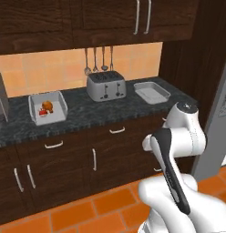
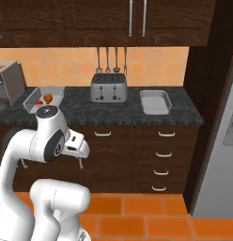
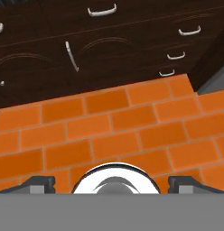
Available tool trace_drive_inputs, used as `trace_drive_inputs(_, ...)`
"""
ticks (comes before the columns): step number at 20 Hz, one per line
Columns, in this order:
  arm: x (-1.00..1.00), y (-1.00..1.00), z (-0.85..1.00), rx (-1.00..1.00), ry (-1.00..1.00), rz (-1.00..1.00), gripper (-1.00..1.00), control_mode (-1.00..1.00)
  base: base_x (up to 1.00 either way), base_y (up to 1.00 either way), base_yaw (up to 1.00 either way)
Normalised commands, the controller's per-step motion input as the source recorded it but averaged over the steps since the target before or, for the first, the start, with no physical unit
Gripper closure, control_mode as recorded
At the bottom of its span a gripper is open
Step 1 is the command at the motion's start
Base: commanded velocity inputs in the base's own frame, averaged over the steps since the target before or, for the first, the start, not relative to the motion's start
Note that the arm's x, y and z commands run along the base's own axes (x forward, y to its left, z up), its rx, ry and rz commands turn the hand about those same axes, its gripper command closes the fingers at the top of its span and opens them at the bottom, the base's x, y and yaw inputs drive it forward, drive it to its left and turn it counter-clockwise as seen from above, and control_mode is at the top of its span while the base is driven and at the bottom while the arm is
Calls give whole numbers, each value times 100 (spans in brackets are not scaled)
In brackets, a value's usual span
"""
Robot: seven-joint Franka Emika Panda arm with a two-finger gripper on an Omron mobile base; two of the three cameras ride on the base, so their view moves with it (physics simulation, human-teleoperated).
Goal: Place one tomato and one chicken drumstick in each tupperware on the nearby counter, to pack two identical lunches.
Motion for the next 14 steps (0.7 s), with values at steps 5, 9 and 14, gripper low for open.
trace_drive_inputs(5,0,0,0,0,0,0,-100,100,53,-100,-7)
trace_drive_inputs(9,0,0,0,0,0,0,-100,100,71,-90,-50)
trace_drive_inputs(14,0,0,0,0,0,0,-100,100,43,-84,-61)
